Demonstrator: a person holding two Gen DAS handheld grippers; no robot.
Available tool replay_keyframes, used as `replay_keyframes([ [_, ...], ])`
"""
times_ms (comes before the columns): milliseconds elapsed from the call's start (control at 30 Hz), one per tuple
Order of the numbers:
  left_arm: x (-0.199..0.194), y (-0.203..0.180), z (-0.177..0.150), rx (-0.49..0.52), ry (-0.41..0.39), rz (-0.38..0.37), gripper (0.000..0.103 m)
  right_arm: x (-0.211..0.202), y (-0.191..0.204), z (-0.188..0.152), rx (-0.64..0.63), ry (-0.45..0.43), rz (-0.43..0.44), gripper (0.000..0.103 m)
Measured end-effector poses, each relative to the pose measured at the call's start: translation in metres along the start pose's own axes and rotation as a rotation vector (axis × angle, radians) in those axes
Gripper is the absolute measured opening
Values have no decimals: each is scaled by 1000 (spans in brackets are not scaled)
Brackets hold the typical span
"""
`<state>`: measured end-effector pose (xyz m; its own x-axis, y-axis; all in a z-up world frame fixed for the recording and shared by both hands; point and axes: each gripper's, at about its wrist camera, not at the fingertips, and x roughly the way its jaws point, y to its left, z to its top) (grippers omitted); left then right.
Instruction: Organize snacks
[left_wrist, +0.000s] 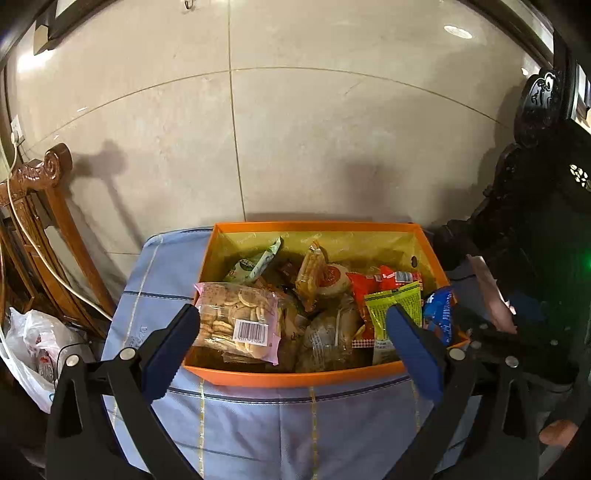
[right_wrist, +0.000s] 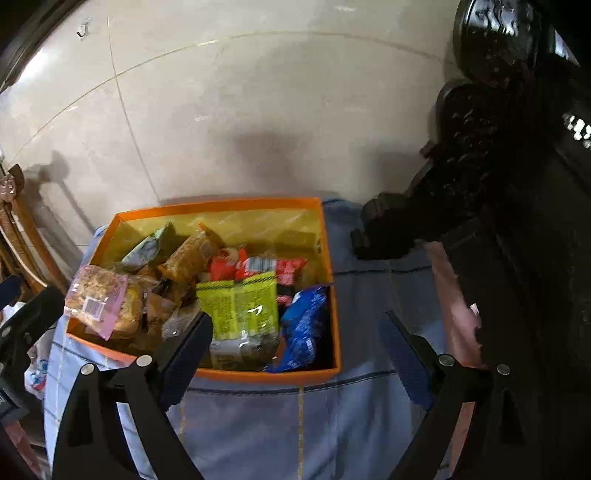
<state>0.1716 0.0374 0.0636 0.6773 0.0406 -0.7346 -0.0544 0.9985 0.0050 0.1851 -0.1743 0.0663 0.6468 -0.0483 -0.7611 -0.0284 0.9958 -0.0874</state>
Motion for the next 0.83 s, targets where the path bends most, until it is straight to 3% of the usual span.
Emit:
replay_keyframes([
  [333, 9, -4, -4, 16, 35, -16, 99, -12, 1, 6, 3, -17, -14, 92],
  [433, 4, -1, -4, -13, 2, -47, 99, -12, 0, 5, 9, -9, -13, 92],
  [833, 5, 4, -5, 5, 29, -16, 98, -14, -1, 4, -3, -14, -29, 92],
])
